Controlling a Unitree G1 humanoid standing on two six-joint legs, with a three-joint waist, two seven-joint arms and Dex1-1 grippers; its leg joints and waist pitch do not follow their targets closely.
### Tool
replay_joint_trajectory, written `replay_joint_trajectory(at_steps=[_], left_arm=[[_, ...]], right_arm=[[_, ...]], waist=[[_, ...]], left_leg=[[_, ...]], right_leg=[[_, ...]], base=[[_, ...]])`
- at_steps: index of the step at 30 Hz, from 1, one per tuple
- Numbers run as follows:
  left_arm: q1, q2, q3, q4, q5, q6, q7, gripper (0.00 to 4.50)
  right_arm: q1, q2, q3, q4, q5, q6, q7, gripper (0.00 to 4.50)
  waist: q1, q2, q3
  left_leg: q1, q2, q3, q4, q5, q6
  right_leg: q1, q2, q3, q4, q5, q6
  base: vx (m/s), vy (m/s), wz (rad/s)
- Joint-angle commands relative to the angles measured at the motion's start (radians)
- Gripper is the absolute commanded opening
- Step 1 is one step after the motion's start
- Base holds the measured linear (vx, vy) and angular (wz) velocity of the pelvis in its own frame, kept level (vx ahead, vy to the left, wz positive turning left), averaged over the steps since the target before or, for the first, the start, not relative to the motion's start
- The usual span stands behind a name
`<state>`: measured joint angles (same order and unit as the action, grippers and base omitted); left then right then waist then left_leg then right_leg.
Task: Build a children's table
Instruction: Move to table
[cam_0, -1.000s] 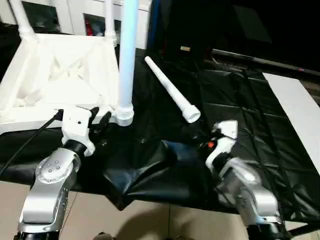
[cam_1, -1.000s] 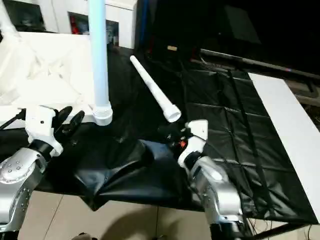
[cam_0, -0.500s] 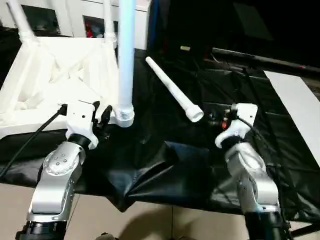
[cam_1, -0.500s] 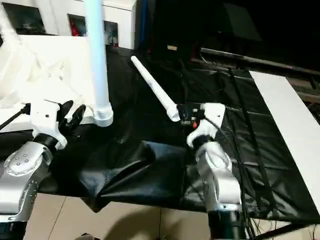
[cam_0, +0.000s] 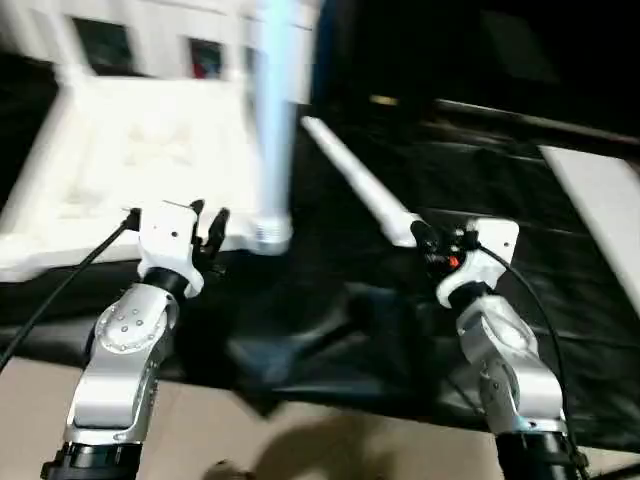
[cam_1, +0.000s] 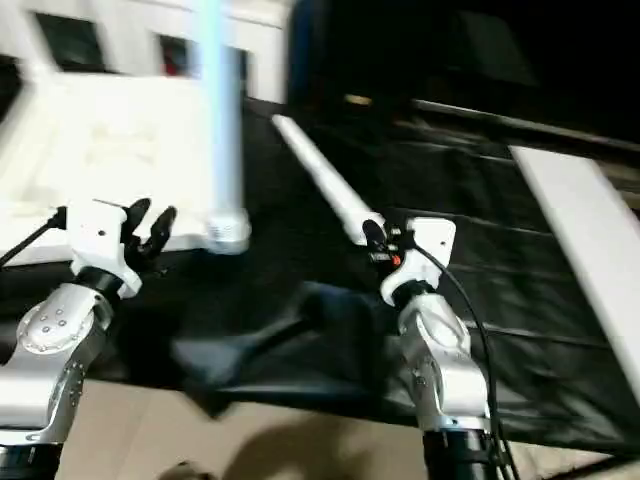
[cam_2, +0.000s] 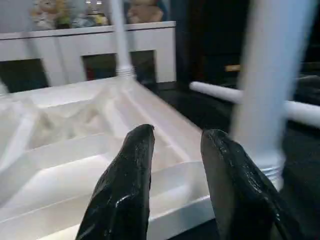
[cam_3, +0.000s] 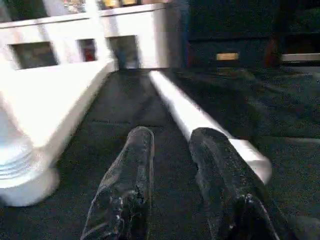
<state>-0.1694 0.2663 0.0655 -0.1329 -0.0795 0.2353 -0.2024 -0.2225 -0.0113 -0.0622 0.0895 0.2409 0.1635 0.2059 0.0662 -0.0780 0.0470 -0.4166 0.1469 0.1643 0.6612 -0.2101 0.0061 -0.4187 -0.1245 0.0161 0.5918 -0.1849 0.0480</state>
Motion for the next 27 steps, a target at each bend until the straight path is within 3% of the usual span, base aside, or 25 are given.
replay_joint_trajectory(at_steps=[1,2,3,4,5,6,7,8,9,10,11,12,14,15,16,17,18,19,20,21,22,23,24,25,27], left_arm=[[-0.018,-0.005,-0.011,0.01,0.011,-0.015,-0.001,1.78],[-0.018,-0.005,-0.011,0.012,0.012,-0.019,-0.002,1.78],[-0.021,-0.002,-0.012,0.017,0.033,-0.029,0.01,1.78],[-0.022,0.0,-0.013,0.019,0.045,-0.031,0.02,1.78],[-0.023,0.0,-0.013,0.019,0.047,-0.032,0.022,1.78],[-0.026,0.004,-0.017,0.022,0.054,-0.029,0.022,1.78],[-0.033,0.007,-0.021,0.03,0.057,-0.031,0.022,1.78],[-0.039,0.007,-0.024,0.037,0.058,-0.037,0.022,1.78],[-0.041,0.007,-0.025,0.039,0.059,-0.038,0.023,1.78],[-0.043,0.007,-0.025,0.041,0.059,-0.039,0.024,1.78],[-0.045,0.007,-0.025,0.044,0.06,-0.04,0.025,1.78],[-0.048,0.006,-0.024,0.046,0.06,-0.04,0.027,1.78],[-0.052,-0.006,-0.011,0.052,0.045,-0.051,0.031,1.78],[-0.058,-0.008,-0.006,0.054,0.042,-0.035,0.031,1.78],[-0.06,-0.005,-0.007,0.055,0.047,-0.028,0.031,1.78],[-0.065,-0.006,-0.006,0.056,0.048,-0.026,0.032,1.78],[-0.071,-0.006,-0.005,0.062,0.053,-0.024,0.037,1.78],[-0.076,-0.006,-0.004,0.068,0.055,-0.023,0.039,1.78],[-0.076,-0.006,-0.004,0.068,0.055,-0.023,0.039,1.78],[-0.083,0.002,-0.005,0.084,0.059,-0.018,0.037,1.78],[-0.085,0.006,-0.005,0.091,0.06,-0.021,0.034,1.78],[-0.087,0.007,-0.003,0.095,0.06,-0.016,0.037,1.78],[-0.09,0.007,-0.002,0.099,0.06,-0.013,0.04,1.78],[-0.097,0.005,0.0,0.105,0.062,-0.01,0.04,1.78],[-0.101,0.003,-0.004,0.107,0.067,-0.01,0.037,1.78]], right_arm=[[0.006,-0.007,-0.002,-0.018,-0.006,-0.012,0.0,1.3],[0.006,-0.007,-0.001,-0.018,-0.007,-0.013,-0.001,1.3],[0.006,-0.008,0.0,-0.017,-0.009,-0.017,-0.001,1.3],[0.006,-0.009,0.0,-0.016,-0.01,-0.018,-0.001,1.3],[0.005,-0.009,0.0,-0.016,-0.01,-0.018,-0.001,1.3],[0.005,-0.011,-0.002,-0.015,-0.01,-0.021,-0.002,1.3],[0.002,-0.011,-0.007,-0.014,-0.01,-0.027,-0.006,1.3],[-0.001,-0.012,-0.012,-0.011,-0.013,-0.03,-0.009,1.3],[-0.003,-0.012,-0.014,-0.009,-0.014,-0.031,-0.01,1.3],[-0.004,-0.012,-0.016,-0.008,-0.014,-0.033,-0.011,1.3],[-0.005,-0.012,-0.017,-0.007,-0.014,-0.034,-0.014,1.3],[-0.007,-0.012,-0.018,-0.004,-0.013,-0.035,-0.015,1.3],[-0.007,-0.013,-0.016,-0.002,-0.013,-0.037,-0.017,1.3],[-0.006,-0.013,-0.014,-0.001,-0.012,-0.037,-0.02,1.3],[-0.005,-0.013,-0.013,-0.001,-0.012,-0.037,-0.021,1.3],[-0.003,-0.011,-0.01,-0.001,-0.014,-0.036,-0.022,1.3],[-0.004,-0.01,-0.007,0.001,-0.015,-0.033,-0.023,1.3],[-0.005,-0.009,-0.005,0.004,-0.017,-0.031,-0.022,1.3],[-0.005,-0.009,-0.005,0.004,-0.017,-0.031,-0.022,1.3],[-0.008,-0.002,0.0,0.012,-0.023,-0.028,-0.021,1.3],[-0.01,0.001,0.003,0.015,-0.026,-0.027,-0.021,1.3],[-0.01,0.004,0.006,0.017,-0.029,-0.026,-0.02,1.3],[-0.01,0.005,0.009,0.019,-0.03,-0.026,-0.021,1.3],[-0.01,0.007,0.013,0.022,-0.028,-0.025,-0.02,1.3],[-0.008,0.007,0.015,0.027,-0.028,-0.026,-0.02,1.3]], waist=[[-0.049,0.054,-0.064],[-0.054,0.059,-0.06],[-0.05,0.041,-0.054],[-0.051,0.022,-0.053],[-0.01,0.011,-0.04],[0.009,-0.007,-0.052],[0.002,0.03,-0.039],[-0.026,0.046,-0.037],[-0.053,0.088,-0.039],[-0.053,0.098,-0.04],[-0.049,0.104,-0.042],[-0.039,0.115,-0.043],[-0.028,0.117,-0.056],[-0.021,0.098,-0.072],[-0.023,0.084,-0.076],[-0.013,0.045,-0.077],[-0.012,0.011,-0.085],[0.026,0.014,-0.052],[0.026,0.014,-0.052],[0.033,0.039,-0.021],[0.026,0.049,-0.029],[0.013,0.07,-0.051],[-0.006,0.076,-0.052],[-0.026,0.076,-0.047],[-0.019,0.065,-0.037]], left_leg=[[0.102,0.034,-0.017,-0.139,0.049,0.377],[0.092,0.038,-0.012,-0.152,0.078,0.398],[0.085,0.08,-0.022,-0.149,0.133,0.442],[0.071,0.084,-0.021,-0.148,0.098,0.409],[0.034,0.065,0.009,-0.104,-0.172,0.209],[0.046,0.066,-0.013,-0.036,-0.274,0.123],[0.039,0.111,-0.103,-0.065,-0.266,-0.036],[0.047,0.116,-0.111,-0.127,-0.386,-0.116],[0.051,0.162,-0.153,-0.216,-0.652,-0.325],[0.033,0.176,-0.142,-0.257,-0.714,-0.424],[0.031,0.192,-0.141,-0.268,-0.717,-0.42],[0.032,0.186,-0.132,-0.27,-0.713,-0.422],[0.052,0.161,-0.108,-0.261,-0.687,-0.357],[0.074,0.139,-0.106,-0.258,-0.62,-0.266],[0.076,0.131,-0.105,-0.257,-0.563,-0.233],[0.046,0.099,-0.08,-0.244,-0.485,-0.208],[0.033,0.054,-0.064,-0.181,-0.404,-0.204],[-0.048,-0.013,-0.094,0.026,0.019,-0.06],[-0.048,-0.013,-0.094,0.026,0.019,-0.06],[-0.019,0.037,-0.089,-0.015,-0.043,-0.096],[0.003,0.054,-0.092,-0.046,-0.118,-0.098],[0.021,0.1,-0.108,-0.116,-0.22,-0.103],[0.031,0.13,-0.128,-0.145,-0.281,-0.1],[0.028,0.132,-0.131,-0.166,-0.372,-0.094],[0.034,0.099,-0.096,-0.15,-0.46,-0.124]], right_leg=[[-0.035,0.094,-0.098,0.059,-0.206,-0.106],[-0.042,0.099,-0.12,0.104,-0.187,-0.082],[-0.041,0.051,-0.123,0.101,-0.126,-0.027],[-0.027,0.026,-0.105,0.071,-0.112,-0.029],[0.004,-0.112,-0.008,-0.053,-0.238,-0.084],[0.013,-0.186,0.053,-0.096,-0.334,-0.145],[0.056,-0.159,-0.004,-0.088,-0.483,-0.238],[0.039,-0.045,-0.053,-0.048,-0.455,-0.204],[0.03,0.053,-0.085,0.063,-0.199,-0.105],[0.018,0.077,-0.118,0.132,-0.067,-0.078],[0.016,0.078,-0.125,0.15,-0.067,-0.075],[0.006,0.086,-0.138,0.167,-0.078,-0.076],[0.015,0.098,-0.158,0.155,-0.115,-0.091],[0.04,0.079,-0.136,0.097,-0.156,-0.096],[0.05,0.064,-0.121,0.072,-0.161,-0.1],[0.076,-0.002,-0.071,0.016,-0.217,-0.136],[0.072,-0.073,-0.036,-0.028,-0.31,-0.16],[0.116,-0.159,-0.002,-0.11,-0.45,-0.097],[0.116,-0.159,-0.002,-0.11,-0.45,-0.097],[0.098,-0.14,-0.06,-0.113,-0.637,-0.1],[0.107,-0.117,-0.078,-0.107,-0.632,-0.124],[0.109,-0.043,-0.1,-0.058,-0.453,-0.134],[0.104,-0.026,-0.102,-0.033,-0.339,-0.138],[0.11,-0.027,-0.099,-0.015,-0.213,-0.159],[0.099,-0.067,-0.078,-0.061,-0.355,-0.185]], base=[[-0.026,0.233,0.13],[-0.026,0.233,0.13],[-0.049,0.163,0.08],[-0.08,0.113,-0.03],[-0.08,0.113,-0.03],[-0.113,0.143,-0.03],[-0.098,0.2,-0.16],[-0.098,0.2,-0.16],[-0.098,0.183,-0.22],[-0.118,0.12,0.05],[-0.118,0.12,0.05],[-0.115,0.032,0.17],[-0.114,-0.029,0.11],[-0.112,-0.063,0.05],[-0.122,-0.1,0.0],[-0.122,-0.1,0.0],[-0.133,-0.114,-0.13],[-0.112,-0.108,-0.3],[-0.112,-0.108,-0.3],[-0.102,-0.063,-0.39],[-0.112,-0.007,-0.27],[-0.112,-0.007,-0.27],[-0.098,0.008,-0.18],[-0.074,-0.004,-0.19],[-0.065,-0.008,-0.15]])
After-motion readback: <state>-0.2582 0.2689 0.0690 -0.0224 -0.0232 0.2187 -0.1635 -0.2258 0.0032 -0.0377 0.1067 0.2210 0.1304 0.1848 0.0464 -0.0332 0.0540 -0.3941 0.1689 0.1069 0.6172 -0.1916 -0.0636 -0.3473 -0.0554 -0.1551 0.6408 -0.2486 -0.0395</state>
